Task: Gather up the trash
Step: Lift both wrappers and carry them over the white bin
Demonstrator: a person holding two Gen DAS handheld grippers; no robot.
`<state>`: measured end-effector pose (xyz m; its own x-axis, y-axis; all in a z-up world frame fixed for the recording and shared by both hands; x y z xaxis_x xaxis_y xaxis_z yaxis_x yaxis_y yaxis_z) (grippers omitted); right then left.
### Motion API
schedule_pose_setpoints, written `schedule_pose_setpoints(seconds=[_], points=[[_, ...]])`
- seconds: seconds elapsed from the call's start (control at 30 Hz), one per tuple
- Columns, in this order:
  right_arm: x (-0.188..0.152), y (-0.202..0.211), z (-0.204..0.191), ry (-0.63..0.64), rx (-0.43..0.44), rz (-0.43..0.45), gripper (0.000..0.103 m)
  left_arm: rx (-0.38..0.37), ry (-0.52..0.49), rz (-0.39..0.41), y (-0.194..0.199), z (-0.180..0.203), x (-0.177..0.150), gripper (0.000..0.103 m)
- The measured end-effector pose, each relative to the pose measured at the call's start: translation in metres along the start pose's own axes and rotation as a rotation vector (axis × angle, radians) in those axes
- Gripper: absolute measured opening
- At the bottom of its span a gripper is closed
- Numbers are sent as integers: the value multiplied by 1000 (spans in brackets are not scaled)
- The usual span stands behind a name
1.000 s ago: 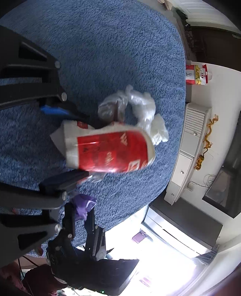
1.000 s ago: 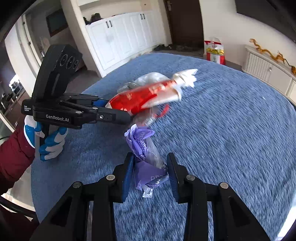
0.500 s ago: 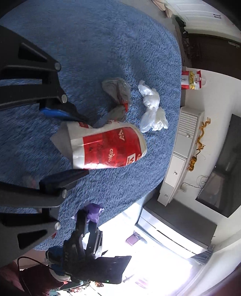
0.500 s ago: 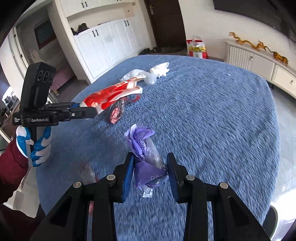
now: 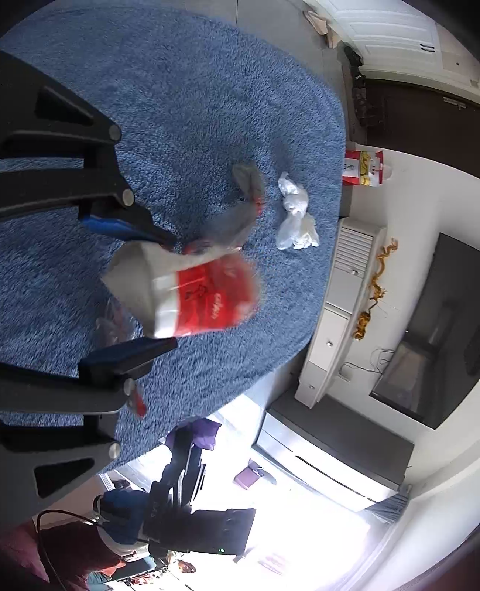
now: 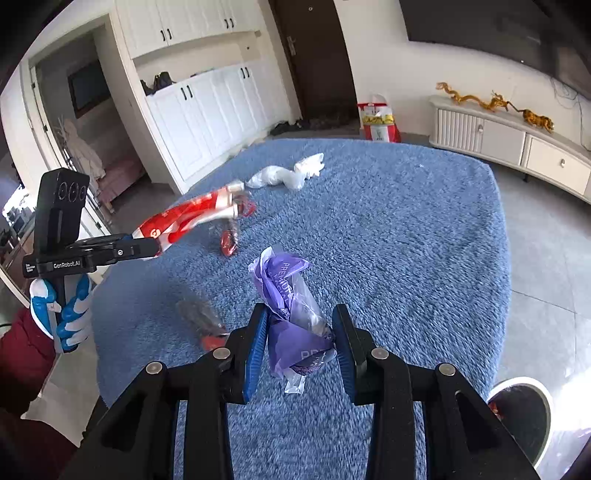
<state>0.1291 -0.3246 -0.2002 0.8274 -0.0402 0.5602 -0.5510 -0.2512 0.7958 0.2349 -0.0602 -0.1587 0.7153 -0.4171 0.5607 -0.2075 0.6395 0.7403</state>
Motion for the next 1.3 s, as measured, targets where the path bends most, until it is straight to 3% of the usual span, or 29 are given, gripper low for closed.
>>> schedule_pose_setpoints(seconds=[0.17,0.2,0.23,0.53,0.83,1.07,1.3], points=[[-10,19,-2,-5,-9,30,35,-1,-3,32,19,11,-6,44],[-11,22,0,-5,-9,34,35,-1,-6,38,22,13,-8,40],[-13,26,-1,-6,-12,41,35,-5,-8,36,24,15,-10,24],[-32,56,2,-21,-23,87,35,15,-14,51,39,33,-22,24],[-52,93,24,-80,-36,176,35,61,-26,138,78,52,-7,24],[-84,127,74,-199,-67,253,35,44,-91,153,84,100,17,24],[-127,157,134,-350,-123,306,35,-34,-223,89,39,182,44,24]])
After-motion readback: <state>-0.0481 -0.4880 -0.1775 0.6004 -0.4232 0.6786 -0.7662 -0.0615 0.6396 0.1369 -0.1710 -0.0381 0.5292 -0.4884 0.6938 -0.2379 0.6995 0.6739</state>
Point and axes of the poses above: each gripper's, at about its wrist camera, not at the fingertips, and y roughly against the way its jaws point, z to its right, x to its top, the point moved 3 cm from there along -y, roughly the way its jaws point, and after that the axes turned 10 degrees about -z, right-handed, at the moved point
